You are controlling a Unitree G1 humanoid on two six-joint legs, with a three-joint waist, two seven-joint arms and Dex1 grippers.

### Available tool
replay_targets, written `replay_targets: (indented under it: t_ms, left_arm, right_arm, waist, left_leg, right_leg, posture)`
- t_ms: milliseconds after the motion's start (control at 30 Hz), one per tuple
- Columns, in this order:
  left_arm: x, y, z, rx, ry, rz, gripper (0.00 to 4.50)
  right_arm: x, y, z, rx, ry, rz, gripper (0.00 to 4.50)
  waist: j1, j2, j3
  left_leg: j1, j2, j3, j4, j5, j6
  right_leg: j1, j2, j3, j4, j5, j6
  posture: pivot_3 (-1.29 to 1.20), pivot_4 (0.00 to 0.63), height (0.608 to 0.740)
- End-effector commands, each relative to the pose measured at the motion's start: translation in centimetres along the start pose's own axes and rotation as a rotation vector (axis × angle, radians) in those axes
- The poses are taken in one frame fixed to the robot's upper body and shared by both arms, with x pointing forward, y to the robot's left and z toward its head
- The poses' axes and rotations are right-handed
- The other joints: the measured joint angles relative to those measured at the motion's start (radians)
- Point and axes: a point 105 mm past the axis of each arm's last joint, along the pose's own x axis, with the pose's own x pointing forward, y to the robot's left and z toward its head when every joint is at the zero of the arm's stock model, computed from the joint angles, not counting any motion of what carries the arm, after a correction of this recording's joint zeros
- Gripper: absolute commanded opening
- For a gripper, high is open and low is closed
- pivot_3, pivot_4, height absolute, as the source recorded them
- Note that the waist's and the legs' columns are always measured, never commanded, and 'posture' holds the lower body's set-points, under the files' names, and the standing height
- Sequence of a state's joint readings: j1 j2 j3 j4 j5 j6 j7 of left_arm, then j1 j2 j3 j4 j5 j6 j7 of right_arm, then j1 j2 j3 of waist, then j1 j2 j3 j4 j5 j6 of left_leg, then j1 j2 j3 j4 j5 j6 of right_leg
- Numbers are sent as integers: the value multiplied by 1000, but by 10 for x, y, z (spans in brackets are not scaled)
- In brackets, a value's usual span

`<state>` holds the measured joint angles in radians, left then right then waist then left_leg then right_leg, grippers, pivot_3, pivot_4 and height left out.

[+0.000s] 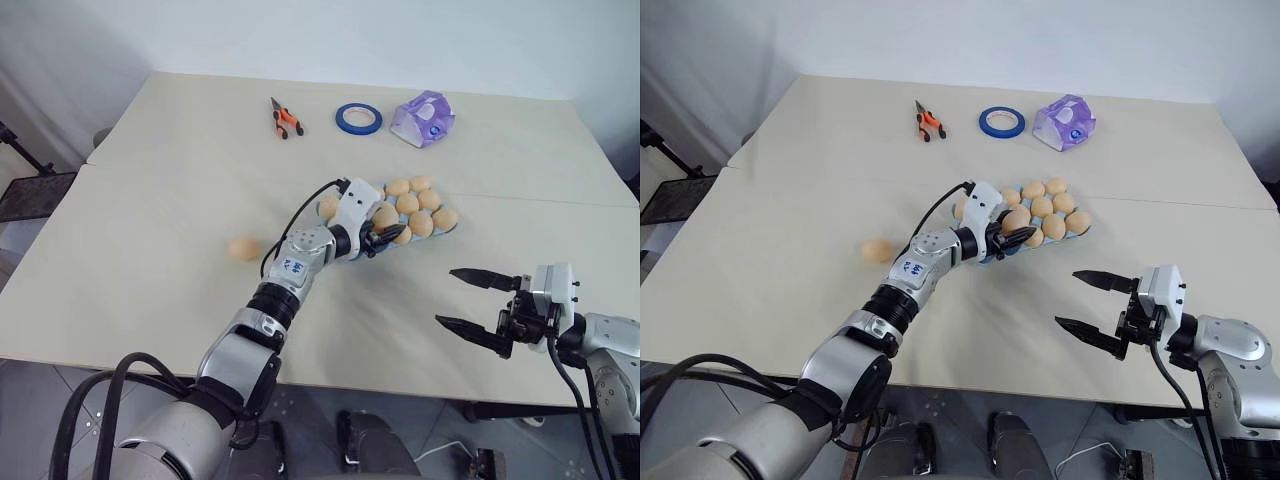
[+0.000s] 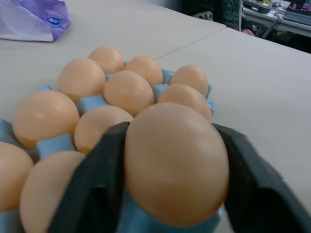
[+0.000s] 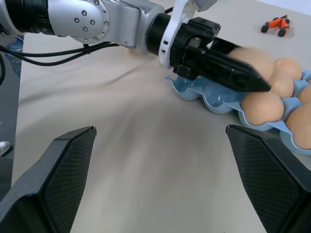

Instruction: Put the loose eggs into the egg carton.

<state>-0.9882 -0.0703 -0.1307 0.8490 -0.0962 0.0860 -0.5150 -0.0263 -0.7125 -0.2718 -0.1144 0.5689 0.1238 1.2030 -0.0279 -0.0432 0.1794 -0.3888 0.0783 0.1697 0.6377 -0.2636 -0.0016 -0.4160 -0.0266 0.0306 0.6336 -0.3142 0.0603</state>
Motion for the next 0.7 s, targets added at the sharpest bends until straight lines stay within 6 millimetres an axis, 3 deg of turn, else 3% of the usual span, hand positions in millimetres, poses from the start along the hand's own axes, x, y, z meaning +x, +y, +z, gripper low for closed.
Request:
replay_targets:
  t_ms: [33, 100, 233, 400, 533, 700]
  left_arm:
    - [0, -1, 11, 19, -32, 5, 3997]
    - [-1, -2, 11, 14, -28, 1, 4478]
    - [-3, -4, 12, 14, -22, -6, 4478]
    - [-15, -2, 42, 3, -118, -27, 4478]
    - [-46, -5, 56, 51, -163, -63, 4478]
    - [-99, -11, 31, 38, -77, -57, 4478]
  right_arm:
    - [-5, -23, 11, -78, -36, -121, 4500]
    - [-6, -27, 12, -75, -45, -137, 4500]
    - [-6, -28, 13, -70, -62, -143, 4500]
    - [-5, -35, 20, -78, -96, -183, 4500]
    - [-11, -34, 20, -66, -101, -185, 4500]
    - [-14, -26, 15, -23, -71, -141, 4500]
  waist:
    - [-3, 0, 0]
    - [-2, 1, 0]
    - [0, 1, 0]
    - [-3, 2, 1]
    - [-3, 4, 0]
    - [-5, 7, 0]
  left_leg:
    - [0, 0, 0, 1, 0, 1]
    - [1, 0, 1, 3, -1, 3]
    - [0, 1, 1, 6, -2, 4]
    - [0, 1, 1, 7, -2, 4]
    - [0, 2, 1, 7, -1, 1]
    - [3, 4, 2, 8, -1, -2]
  right_leg:
    - [0, 0, 1, 0, 0, 0]
    - [0, 0, 1, 1, 1, 1]
    - [1, 0, 1, 4, 1, 1]
    - [1, 0, 2, 5, 1, 1]
    - [1, 0, 2, 6, 1, 1]
    - [1, 2, 3, 10, -1, -1]
  posture:
    - [0, 150, 740]
    - [0, 150, 740]
    - [0, 150, 740]
    - [0, 150, 740]
    - [0, 150, 740]
    - [0, 150, 740]
